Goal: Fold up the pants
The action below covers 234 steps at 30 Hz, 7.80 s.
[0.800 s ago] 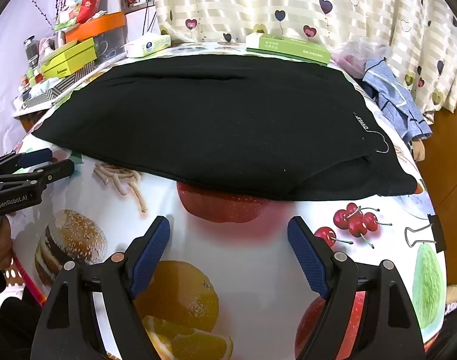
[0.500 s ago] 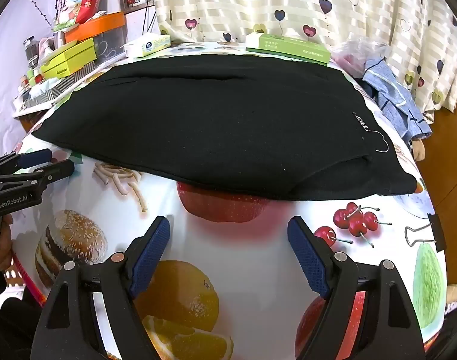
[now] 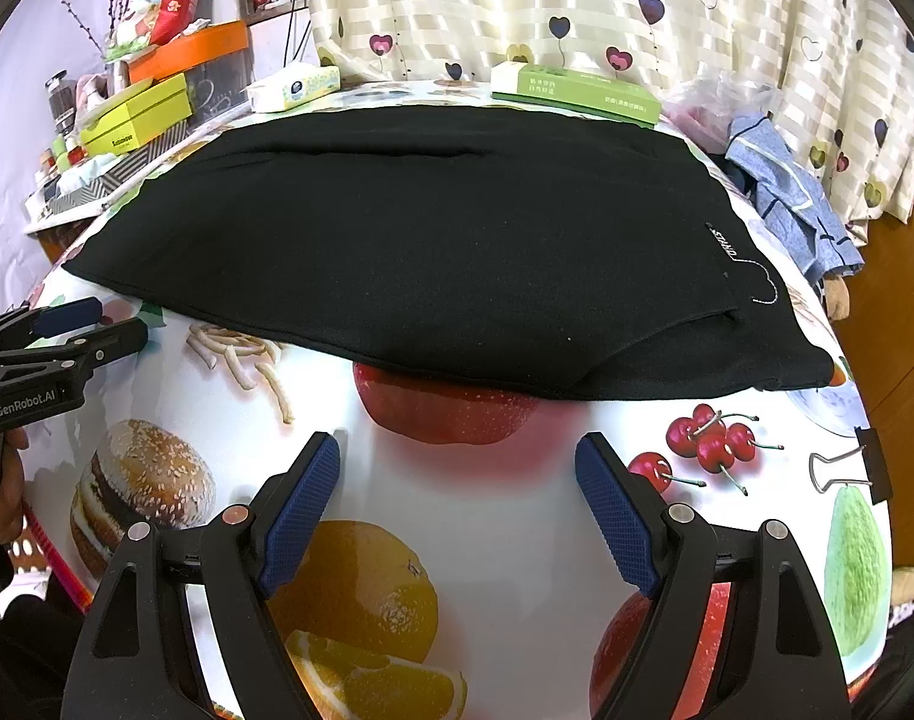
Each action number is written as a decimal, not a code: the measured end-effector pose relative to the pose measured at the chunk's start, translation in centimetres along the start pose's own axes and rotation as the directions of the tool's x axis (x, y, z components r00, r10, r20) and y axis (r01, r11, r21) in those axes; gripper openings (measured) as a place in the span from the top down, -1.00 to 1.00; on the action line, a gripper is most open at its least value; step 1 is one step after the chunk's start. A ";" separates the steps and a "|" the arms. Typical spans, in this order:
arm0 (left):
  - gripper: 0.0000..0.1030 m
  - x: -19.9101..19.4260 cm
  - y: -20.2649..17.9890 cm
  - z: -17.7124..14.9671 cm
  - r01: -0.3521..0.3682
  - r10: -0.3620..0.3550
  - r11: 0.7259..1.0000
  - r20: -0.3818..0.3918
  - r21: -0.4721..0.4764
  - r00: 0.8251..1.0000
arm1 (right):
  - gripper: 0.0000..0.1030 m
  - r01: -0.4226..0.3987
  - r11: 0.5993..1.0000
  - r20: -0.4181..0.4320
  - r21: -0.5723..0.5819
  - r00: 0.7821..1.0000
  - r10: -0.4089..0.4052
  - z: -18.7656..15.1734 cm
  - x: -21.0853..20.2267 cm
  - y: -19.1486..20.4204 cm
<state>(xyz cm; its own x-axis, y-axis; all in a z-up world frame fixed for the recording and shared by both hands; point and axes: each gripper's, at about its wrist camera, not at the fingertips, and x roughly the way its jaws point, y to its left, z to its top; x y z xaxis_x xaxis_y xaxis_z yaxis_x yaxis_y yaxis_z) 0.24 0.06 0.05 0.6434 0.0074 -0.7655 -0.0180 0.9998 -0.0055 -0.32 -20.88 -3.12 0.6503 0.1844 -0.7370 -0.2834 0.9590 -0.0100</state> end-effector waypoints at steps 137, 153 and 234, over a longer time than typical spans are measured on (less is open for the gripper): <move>-0.43 -0.2 3.5 8.1 0.069 -0.073 0.996 0.068 0.047 0.995 | -0.57 -0.184 0.947 0.030 -0.263 0.980 0.198 10.5 1.0 -0.3; -0.44 8.9 7.3 19.5 0.068 -0.069 0.990 0.001 0.124 0.998 | -0.57 -0.245 0.916 -0.034 -0.318 0.968 0.247 22.8 9.9 -4.2; 0.49 0.3 8.7 3.3 0.250 -0.246 0.968 0.096 -0.027 0.964 | 0.04 -0.243 0.947 0.015 -0.208 0.968 0.252 5.4 0.6 -4.4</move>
<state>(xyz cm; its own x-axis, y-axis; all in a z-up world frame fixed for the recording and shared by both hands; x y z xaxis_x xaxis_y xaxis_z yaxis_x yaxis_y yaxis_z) 2.78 8.85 1.92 0.6986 -0.2373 -0.6750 0.1226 0.9692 -0.2138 5.17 -23.76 0.13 0.5681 0.4232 -0.7058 -0.5737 0.8186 0.0291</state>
